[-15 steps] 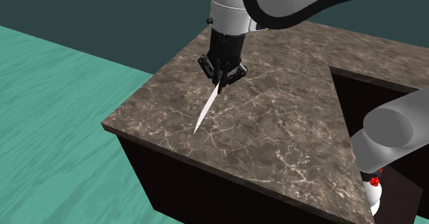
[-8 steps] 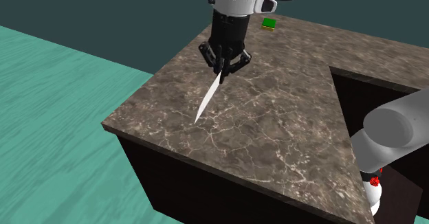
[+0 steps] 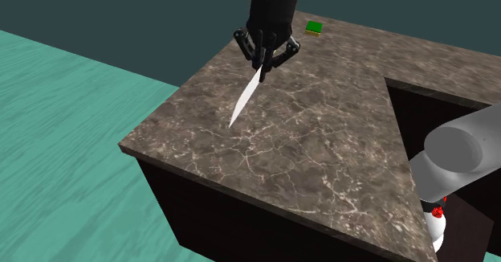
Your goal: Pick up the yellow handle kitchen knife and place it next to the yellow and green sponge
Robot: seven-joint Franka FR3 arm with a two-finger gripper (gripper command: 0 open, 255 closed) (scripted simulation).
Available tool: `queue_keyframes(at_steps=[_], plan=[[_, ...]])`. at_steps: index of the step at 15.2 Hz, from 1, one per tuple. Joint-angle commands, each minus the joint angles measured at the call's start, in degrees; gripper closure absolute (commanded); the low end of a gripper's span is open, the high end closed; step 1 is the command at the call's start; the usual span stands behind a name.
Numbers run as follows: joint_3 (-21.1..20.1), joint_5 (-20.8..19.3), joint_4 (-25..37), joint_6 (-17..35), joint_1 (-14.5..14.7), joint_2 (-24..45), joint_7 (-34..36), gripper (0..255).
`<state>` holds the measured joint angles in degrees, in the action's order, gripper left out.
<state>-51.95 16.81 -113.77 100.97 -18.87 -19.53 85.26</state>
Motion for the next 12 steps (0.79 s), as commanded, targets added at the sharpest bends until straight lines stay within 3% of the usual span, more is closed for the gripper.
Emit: queue_keyframes(at_steps=[1,3,12], plan=[[0.08,-0.28,1.76,-1.59,-0.13,0.21,0.34,255],[0.24,-0.40,2.78,-2.58,-0.20,0.26,0.43,255],[11.91,-0.60,-3.26,-3.03,-1.89,-3.98,-13.67,255]])
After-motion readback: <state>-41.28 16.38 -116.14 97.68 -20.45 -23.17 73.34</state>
